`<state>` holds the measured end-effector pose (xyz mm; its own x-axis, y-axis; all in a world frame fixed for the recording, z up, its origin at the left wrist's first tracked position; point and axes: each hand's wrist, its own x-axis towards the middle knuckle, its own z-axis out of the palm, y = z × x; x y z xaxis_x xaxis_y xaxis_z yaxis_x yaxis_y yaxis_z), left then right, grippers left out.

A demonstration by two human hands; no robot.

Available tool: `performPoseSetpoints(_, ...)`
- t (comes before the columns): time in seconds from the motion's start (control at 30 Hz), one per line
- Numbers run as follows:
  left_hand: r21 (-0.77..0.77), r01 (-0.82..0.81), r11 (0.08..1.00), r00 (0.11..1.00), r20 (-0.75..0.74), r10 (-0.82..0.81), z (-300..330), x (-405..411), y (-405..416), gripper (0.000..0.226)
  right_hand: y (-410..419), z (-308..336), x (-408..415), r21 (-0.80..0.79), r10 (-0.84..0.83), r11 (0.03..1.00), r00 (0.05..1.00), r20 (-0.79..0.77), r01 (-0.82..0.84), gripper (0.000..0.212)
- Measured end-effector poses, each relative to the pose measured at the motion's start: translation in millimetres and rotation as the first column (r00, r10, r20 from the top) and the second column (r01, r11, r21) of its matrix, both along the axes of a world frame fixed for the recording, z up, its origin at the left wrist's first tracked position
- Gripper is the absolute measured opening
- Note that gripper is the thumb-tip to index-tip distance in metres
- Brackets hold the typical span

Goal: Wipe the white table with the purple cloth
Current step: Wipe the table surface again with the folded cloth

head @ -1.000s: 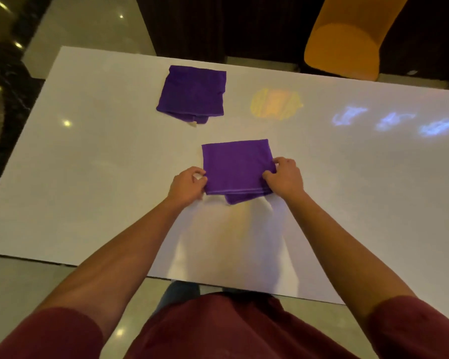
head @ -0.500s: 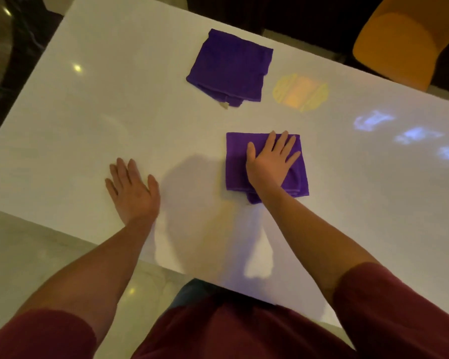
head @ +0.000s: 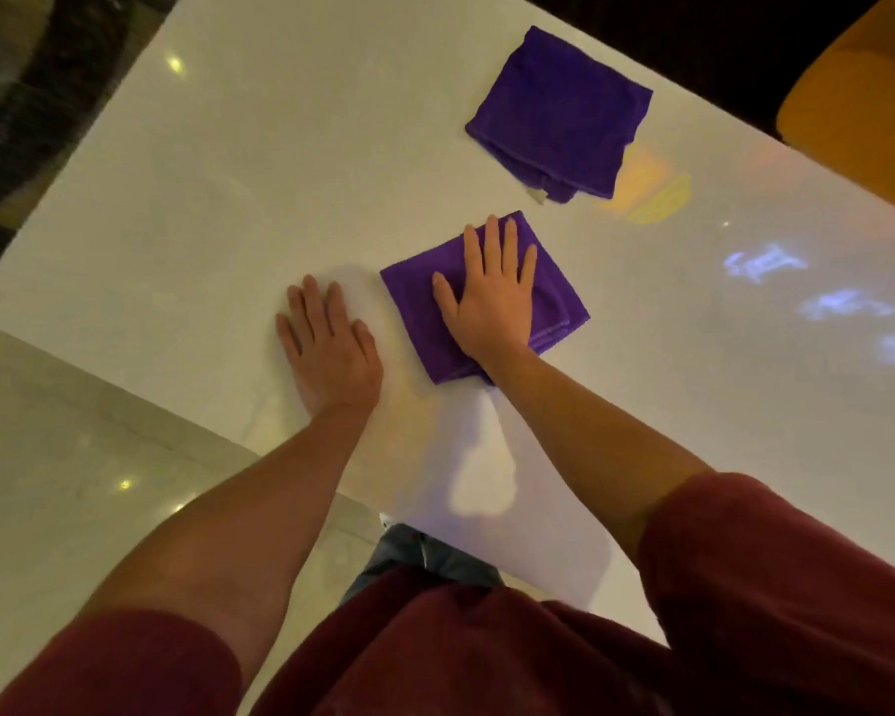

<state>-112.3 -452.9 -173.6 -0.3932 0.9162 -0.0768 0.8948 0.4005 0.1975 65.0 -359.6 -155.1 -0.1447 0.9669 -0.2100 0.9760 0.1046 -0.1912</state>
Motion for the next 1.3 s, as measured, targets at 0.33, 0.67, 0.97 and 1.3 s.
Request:
performPoseSetpoints(0.33, -0.072, 0.028, 0.997, 1.000, -0.004, -0.029, 4.9, -1.9, -3.8, 0.066, -192.4, 1.6, 136.8, -0.020, -0.172, 0.985, 0.982, 0.084, 0.174, 0.077)
performPoseSetpoints(0.67, -0.041, 0.009, 0.999, 1.000, -0.012, -0.010, 4.1, 0.8, -1.6, 0.067, -71.4, -4.8, 107.2, 0.052, -0.137, 0.990, 0.986, 0.091, 0.133, 0.078)
performPoseSetpoints(0.97, 0.006, -0.020, 1.000, 1.000, -0.024, 0.020, 2.4, 3.5, -4.6, 0.065, -10.3, -7.6, 87.0, 0.071, 0.119, 0.990, 0.993, 0.024, -0.120, 0.080)
performPoseSetpoints(1.3, 0.209, -0.063, 0.976, 0.984, 0.175, 0.027, 42.8, 157.5, -25.4, 0.056, -200.9, -7.3, 324.8, 0.000, 0.164, 0.986, 0.985, 0.044, -0.164, 0.074)
